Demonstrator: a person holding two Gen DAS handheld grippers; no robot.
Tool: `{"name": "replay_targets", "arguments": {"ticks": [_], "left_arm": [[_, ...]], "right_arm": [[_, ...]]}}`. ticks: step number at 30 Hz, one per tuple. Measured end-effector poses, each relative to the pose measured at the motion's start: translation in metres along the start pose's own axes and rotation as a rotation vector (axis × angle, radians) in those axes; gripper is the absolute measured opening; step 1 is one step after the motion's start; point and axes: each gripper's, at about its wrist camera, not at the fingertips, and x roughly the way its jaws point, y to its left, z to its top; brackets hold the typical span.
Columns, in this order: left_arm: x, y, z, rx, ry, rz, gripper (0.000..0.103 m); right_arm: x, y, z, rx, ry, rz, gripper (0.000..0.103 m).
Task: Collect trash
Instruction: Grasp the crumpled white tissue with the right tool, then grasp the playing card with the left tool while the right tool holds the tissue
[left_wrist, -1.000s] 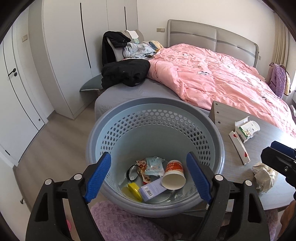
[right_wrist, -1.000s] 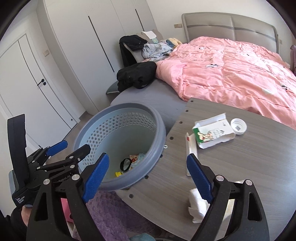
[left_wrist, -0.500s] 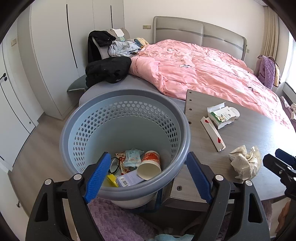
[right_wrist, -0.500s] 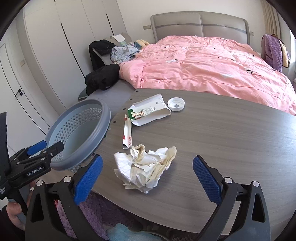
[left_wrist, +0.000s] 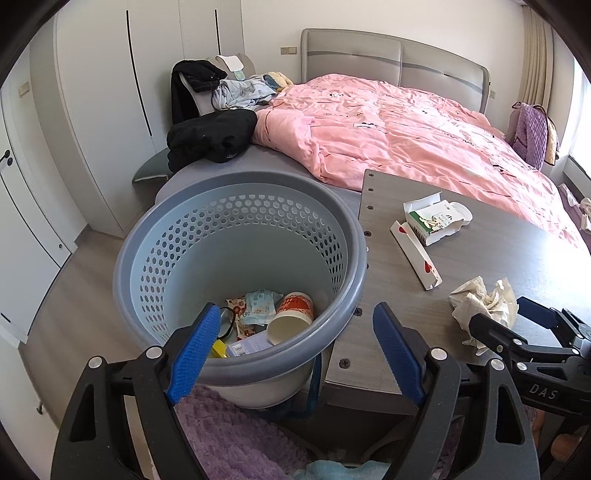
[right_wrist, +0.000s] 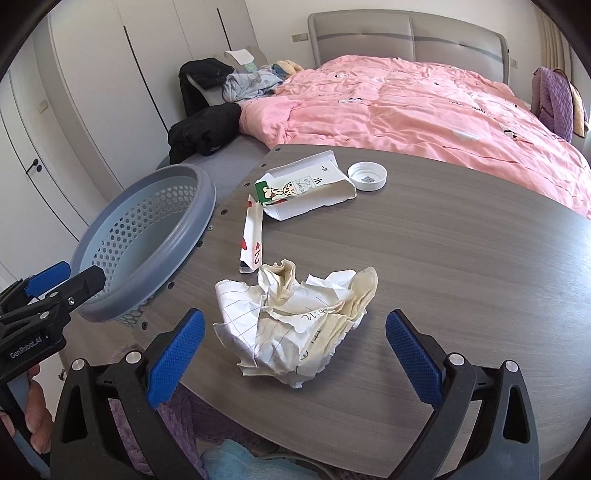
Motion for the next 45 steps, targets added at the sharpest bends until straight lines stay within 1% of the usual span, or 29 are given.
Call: {"name": "replay_targets", "arguments": {"ticks": [2, 3, 4, 5, 11, 15, 21, 26, 30, 32, 36, 41, 43, 45], "left_arm": [[0.001, -0.001, 0.0, 0.002, 0.001, 0.001, 0.081], [0.001, -0.002, -0.001, 0.003, 0.002, 0.001, 0.081], [0.001, -0.003, -0.001, 0.005, 0.002, 0.0, 0.081], [0.002, -0.004, 0.0, 0.008, 0.004, -0.002, 0.081], [0.006, -0.013, 0.001, 0.028, 0.017, -0.013, 0.081], [0.009, -0.025, 0.003, 0.051, 0.024, -0.029, 0.081], [0.016, -0.05, 0.014, 0.084, 0.034, -0.068, 0.081], [0.028, -0.074, 0.029, 0.077, 0.051, -0.119, 0.081], [0.044, -0.092, 0.038, 0.068, 0.074, -0.136, 0.081], [0.053, -0.102, 0.042, 0.072, 0.077, -0.132, 0.081], [0.07, -0.117, 0.046, 0.092, 0.08, -0.094, 0.081], [0.086, -0.124, 0.048, 0.088, 0.096, -0.081, 0.08], [0.091, -0.127, 0.049, 0.093, 0.099, -0.074, 0.076], [0.095, -0.129, 0.049, 0.098, 0.108, -0.073, 0.068]], "right_arm": [[0.002, 0.002, -0.001, -0.008, -0.005, -0.004, 0.093], [0.003, 0.002, -0.001, -0.011, -0.005, -0.007, 0.089], [0.004, 0.002, -0.001, -0.014, 0.0, -0.006, 0.081], [0.006, 0.002, -0.001, -0.016, 0.006, -0.003, 0.076], [0.001, -0.005, 0.0, -0.001, -0.005, 0.025, 0.065], [-0.009, -0.017, 0.002, 0.037, -0.03, 0.04, 0.065], [-0.03, -0.039, 0.007, 0.076, -0.09, 0.021, 0.065], [-0.044, -0.057, 0.009, 0.096, -0.118, 0.003, 0.065], [-0.053, -0.072, 0.008, 0.123, -0.141, 0.008, 0.065], [-0.056, -0.078, 0.007, 0.135, -0.149, 0.006, 0.065], [-0.058, -0.089, 0.005, 0.153, -0.153, 0.011, 0.065], [-0.059, -0.096, 0.006, 0.167, -0.161, 0.029, 0.065], [-0.058, -0.097, 0.006, 0.172, -0.162, 0.036, 0.065], [-0.058, -0.099, 0.006, 0.176, -0.162, 0.044, 0.065]]}}
